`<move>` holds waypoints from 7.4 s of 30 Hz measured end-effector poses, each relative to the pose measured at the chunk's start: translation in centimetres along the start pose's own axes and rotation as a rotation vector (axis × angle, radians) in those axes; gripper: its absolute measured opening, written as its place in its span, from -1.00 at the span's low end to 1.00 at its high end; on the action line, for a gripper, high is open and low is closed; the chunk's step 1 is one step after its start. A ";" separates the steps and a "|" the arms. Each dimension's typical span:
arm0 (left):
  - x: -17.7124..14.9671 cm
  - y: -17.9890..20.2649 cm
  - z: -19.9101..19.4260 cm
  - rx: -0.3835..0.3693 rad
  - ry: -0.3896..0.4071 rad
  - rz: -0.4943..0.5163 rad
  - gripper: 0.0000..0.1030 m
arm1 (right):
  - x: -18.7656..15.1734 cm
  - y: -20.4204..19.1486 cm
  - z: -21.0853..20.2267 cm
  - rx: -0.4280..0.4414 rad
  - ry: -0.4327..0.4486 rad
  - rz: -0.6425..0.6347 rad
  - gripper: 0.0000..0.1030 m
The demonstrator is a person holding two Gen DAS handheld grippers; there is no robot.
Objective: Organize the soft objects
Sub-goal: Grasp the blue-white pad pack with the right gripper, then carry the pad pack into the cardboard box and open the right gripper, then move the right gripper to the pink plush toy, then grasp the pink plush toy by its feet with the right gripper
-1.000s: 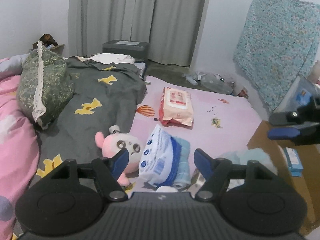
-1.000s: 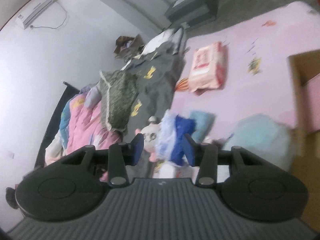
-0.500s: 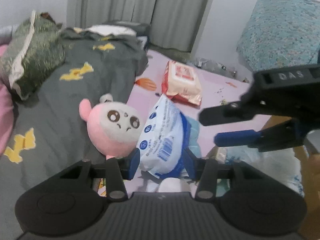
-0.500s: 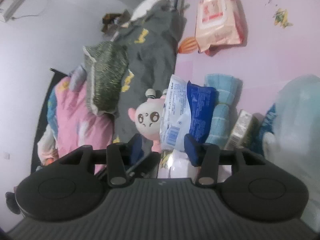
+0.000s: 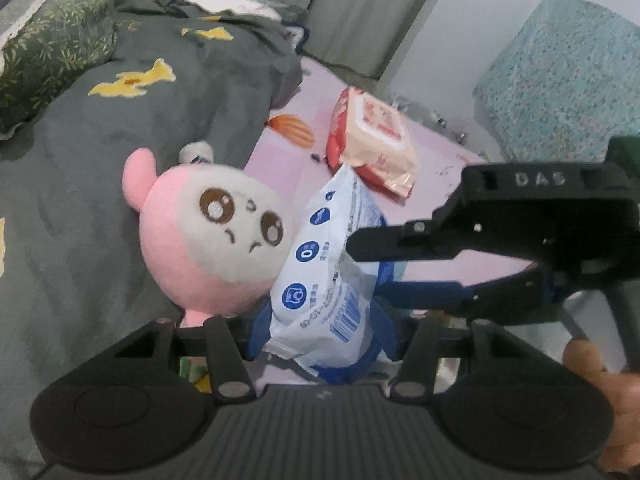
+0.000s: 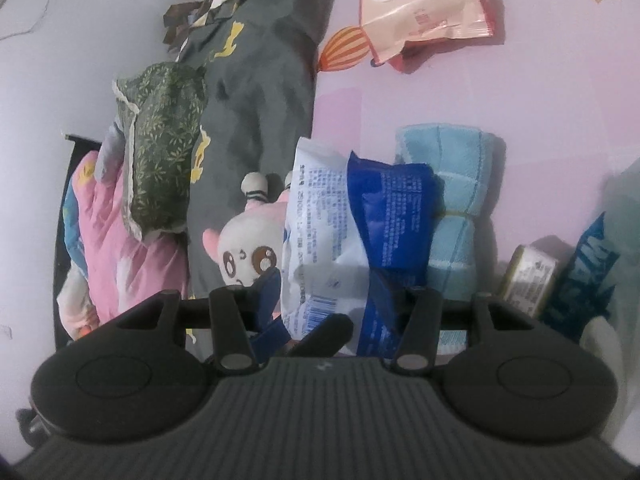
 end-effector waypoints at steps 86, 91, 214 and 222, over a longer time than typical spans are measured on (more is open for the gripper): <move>3.8 17.3 -3.9 -0.259 -0.177 0.183 0.36 | 1.8 4.5 -17.4 0.084 0.264 -0.044 -0.32; 2.7 24.4 -5.5 -0.336 -0.159 0.279 0.37 | 0.7 6.9 -24.8 0.107 0.358 -0.039 -0.32; 3.0 4.6 -6.1 0.235 0.111 0.326 0.56 | 2.5 -7.6 -0.5 0.131 -0.117 -0.224 0.55; 0.8 18.1 -8.6 0.014 0.172 0.528 0.56 | 1.4 -0.8 -16.4 0.178 0.054 -0.116 0.57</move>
Point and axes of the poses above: each gripper's, at about its wrist camera, not at the fingertips, and z roughly the way its jaws point, y to its right, x to its top, the point moved 8 cm from there along z, roughly the way its jaws point, and after that the axes turned 3 degrees about z, right-handed, at the moved point
